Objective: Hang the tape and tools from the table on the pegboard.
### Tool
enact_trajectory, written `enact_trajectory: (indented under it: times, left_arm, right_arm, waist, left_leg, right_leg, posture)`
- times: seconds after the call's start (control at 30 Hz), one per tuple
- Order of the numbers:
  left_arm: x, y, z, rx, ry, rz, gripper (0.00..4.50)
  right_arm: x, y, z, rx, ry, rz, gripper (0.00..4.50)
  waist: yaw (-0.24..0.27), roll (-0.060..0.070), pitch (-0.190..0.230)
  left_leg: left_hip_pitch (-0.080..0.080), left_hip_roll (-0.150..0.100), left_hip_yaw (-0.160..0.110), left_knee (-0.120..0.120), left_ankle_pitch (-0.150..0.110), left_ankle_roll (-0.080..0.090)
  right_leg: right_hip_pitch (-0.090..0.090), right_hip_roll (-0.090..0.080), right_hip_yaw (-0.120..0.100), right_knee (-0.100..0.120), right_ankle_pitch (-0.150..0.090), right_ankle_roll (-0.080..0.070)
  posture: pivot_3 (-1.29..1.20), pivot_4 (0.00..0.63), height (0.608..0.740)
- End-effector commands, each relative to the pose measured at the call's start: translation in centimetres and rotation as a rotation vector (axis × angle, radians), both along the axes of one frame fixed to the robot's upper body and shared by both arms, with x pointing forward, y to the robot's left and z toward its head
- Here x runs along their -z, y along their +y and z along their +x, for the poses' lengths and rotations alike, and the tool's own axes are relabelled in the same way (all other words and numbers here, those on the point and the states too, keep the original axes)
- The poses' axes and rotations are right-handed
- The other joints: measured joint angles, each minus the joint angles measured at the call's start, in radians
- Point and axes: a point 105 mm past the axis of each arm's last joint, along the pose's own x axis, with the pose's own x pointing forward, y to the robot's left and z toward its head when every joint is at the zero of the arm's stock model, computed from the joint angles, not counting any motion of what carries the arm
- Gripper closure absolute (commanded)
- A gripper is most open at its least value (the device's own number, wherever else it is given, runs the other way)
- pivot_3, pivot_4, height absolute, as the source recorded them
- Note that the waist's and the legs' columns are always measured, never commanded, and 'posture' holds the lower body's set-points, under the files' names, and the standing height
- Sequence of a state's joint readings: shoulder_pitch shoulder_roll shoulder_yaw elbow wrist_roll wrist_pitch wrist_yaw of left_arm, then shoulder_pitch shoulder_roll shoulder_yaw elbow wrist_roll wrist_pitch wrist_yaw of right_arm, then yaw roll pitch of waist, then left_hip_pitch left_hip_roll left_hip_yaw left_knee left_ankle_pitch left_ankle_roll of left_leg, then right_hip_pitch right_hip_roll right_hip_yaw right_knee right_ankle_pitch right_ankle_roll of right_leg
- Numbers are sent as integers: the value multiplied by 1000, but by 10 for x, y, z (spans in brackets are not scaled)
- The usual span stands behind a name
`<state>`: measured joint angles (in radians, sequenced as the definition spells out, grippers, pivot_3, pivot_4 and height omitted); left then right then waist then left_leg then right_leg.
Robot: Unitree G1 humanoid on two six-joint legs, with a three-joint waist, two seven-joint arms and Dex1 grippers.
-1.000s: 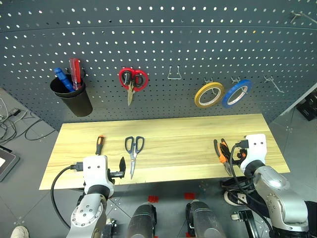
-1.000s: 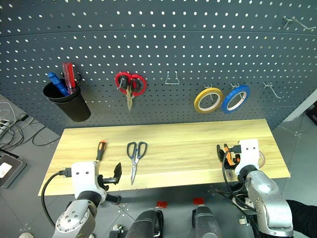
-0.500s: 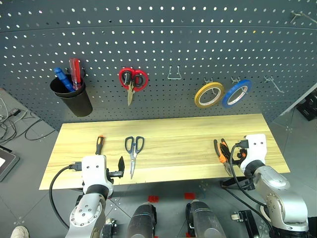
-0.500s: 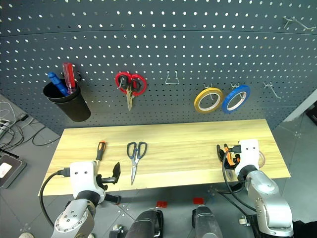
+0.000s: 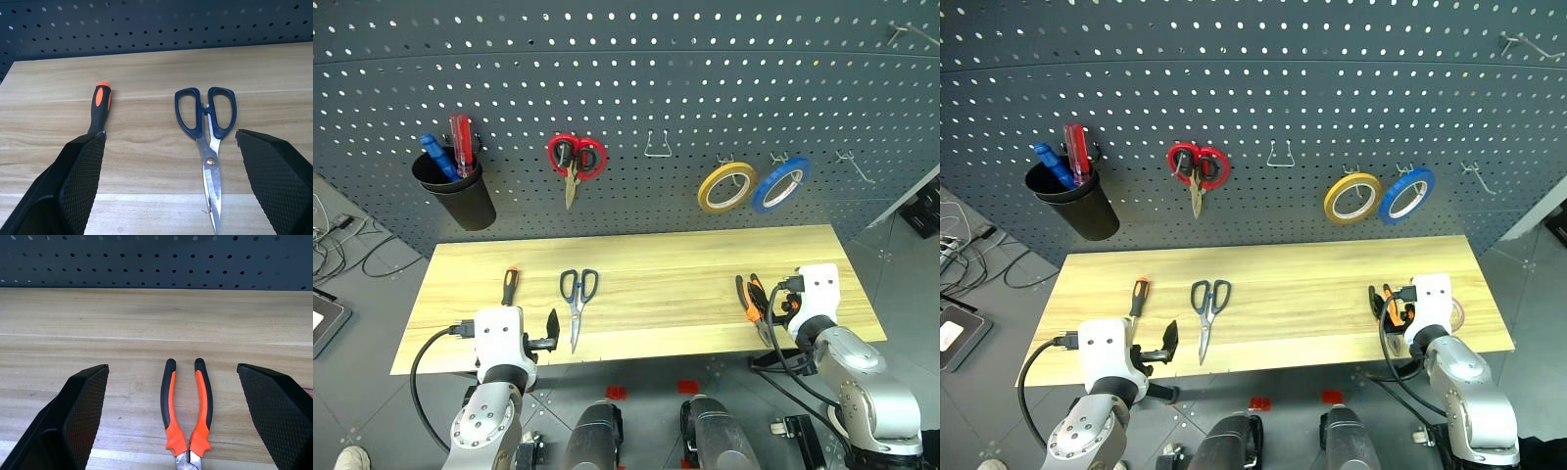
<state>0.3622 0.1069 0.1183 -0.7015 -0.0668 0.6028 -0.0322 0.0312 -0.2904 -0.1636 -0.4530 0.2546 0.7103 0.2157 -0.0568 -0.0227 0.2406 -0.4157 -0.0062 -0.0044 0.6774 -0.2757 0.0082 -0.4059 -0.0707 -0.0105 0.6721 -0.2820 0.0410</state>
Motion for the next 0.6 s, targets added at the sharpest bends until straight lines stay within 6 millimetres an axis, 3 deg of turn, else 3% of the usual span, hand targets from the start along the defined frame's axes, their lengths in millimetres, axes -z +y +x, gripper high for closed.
enact_trajectory:
  times: [0.03,0.23,0.37,0.6]
  left_arm:
    - [-11,0,-1,-1,-48,12,23]
    - [-11,-3,7,50,-49,-29,23]
    - [-16,-45,35,339,-52,-149,23]
    - [-40,-117,74,799,-92,-182,23]
  right_arm:
    - [-6,-1,0,-4,-30,-17,0]
    - [-5,-12,1,-3,-10,-77,0]
    - [-6,-32,12,0,2,-137,0]
    - [6,-61,32,-47,101,-182,0]
  waist:
    - [0,0,0]
    - [1,0,0]
    - [4,1,2]
    - [-6,-2,23]
  left_leg:
    - [0,0,0,0,0,0]
    - [0,0,0,0,0,0]
    - [0,-1,0,0,0,0]
    - [0,-1,2,1,0,0]
  right_leg:
    - [0,0,0,0,0,0]
    - [0,0,0,0,0,0]
    - [0,0,-1,0,0,0]
    - [0,3,0,1,1,0]
  posture:
    - [-136,247,740]
    - [-144,258,740]
    - [-150,272,740]
    - [-182,316,740]
